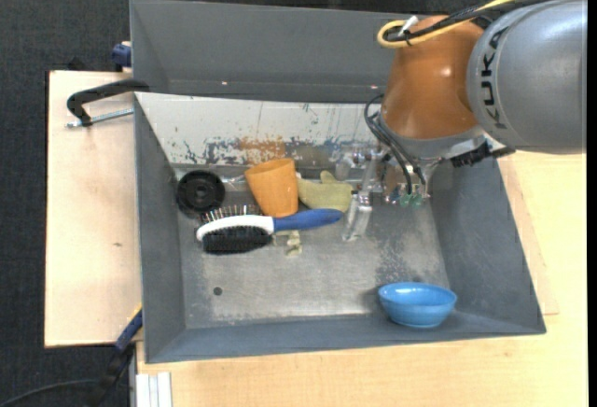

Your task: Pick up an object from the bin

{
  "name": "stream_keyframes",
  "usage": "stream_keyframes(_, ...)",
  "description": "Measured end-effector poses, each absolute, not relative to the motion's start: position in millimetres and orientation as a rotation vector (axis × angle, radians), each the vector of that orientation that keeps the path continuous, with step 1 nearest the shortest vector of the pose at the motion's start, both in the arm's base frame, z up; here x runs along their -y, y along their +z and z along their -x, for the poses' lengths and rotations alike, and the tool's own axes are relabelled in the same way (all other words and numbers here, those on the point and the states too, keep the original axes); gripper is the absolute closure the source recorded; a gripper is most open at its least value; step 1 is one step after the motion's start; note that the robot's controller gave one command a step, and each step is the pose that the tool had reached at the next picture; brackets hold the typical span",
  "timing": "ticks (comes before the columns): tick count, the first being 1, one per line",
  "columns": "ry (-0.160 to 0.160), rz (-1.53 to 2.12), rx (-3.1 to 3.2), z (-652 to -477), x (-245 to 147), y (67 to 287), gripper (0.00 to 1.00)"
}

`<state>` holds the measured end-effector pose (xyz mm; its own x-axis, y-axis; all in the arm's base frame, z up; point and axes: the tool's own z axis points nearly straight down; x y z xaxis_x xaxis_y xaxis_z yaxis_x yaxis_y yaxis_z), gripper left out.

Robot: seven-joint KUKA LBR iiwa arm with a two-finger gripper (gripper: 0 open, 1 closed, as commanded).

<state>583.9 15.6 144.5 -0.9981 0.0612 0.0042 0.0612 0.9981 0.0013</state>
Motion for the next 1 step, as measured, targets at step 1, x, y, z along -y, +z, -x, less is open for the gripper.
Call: stream_keyframes(1, -0.002, 0.172, 3.147, -590.0, -37.5, 70.8, 0.0)
